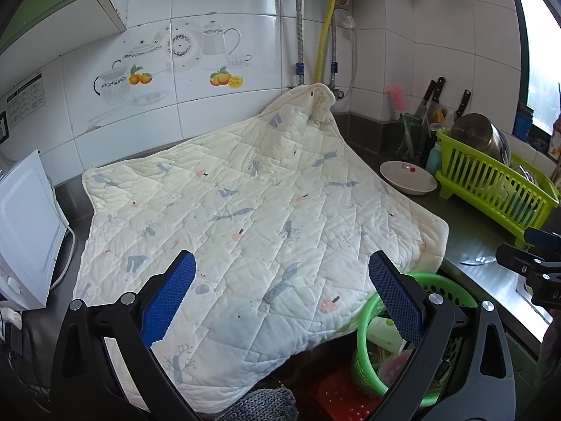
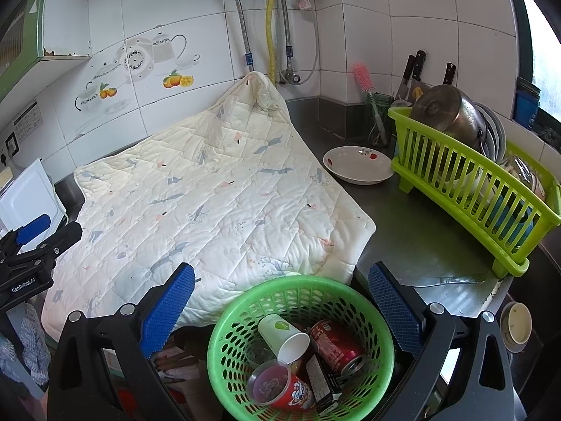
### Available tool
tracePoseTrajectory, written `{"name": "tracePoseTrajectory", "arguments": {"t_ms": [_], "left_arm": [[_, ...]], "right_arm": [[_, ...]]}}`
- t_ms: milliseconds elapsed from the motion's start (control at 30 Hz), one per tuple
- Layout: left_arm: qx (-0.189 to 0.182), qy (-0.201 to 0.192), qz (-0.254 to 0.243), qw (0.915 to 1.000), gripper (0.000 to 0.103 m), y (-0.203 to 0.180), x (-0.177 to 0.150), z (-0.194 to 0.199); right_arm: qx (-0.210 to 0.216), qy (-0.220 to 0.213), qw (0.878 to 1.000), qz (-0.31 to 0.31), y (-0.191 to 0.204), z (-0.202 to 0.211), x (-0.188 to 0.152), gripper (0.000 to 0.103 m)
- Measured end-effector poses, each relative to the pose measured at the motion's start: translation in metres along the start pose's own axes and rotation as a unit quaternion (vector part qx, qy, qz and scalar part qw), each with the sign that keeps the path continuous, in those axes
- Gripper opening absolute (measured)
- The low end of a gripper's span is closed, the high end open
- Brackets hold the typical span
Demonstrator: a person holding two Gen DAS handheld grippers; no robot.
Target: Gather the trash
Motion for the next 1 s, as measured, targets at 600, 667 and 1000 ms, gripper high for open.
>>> {"name": "tracePoseTrajectory", "arguments": {"t_ms": [600,667,1000], "left_arm": [[-0.002,0.0,0.0,1.0,0.098,-0.0004,0.0003,-0.0001],[-0.003,-0.001,-0.001,1.0,0.098,-0.0001,0.0006,-0.0009],[0.0,-0.001,0.002,1.0,0.098,-0.0005,0.0004,0.0003]], "right_arm": [[0.0,0.0,1.0,0.0,0.0008,0.0,0.0004,0.096],[0.0,-0.001,1.0,0.0,0.0009,0.0001,0.0005,0.096],[0.002,0.0,1.0,0.003,0.0037,0.0008,0.0002,0.096]]}}
Point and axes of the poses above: each gripper's, at about its wrist camera, not at the fingertips, and z roughly against the way its jaws point, y to its left, x to its top, the point moved 5 cm from there along -z, roughly the way its jaws point, and after that the axes turned 5 degrees about -z, right-handed, at the moved point
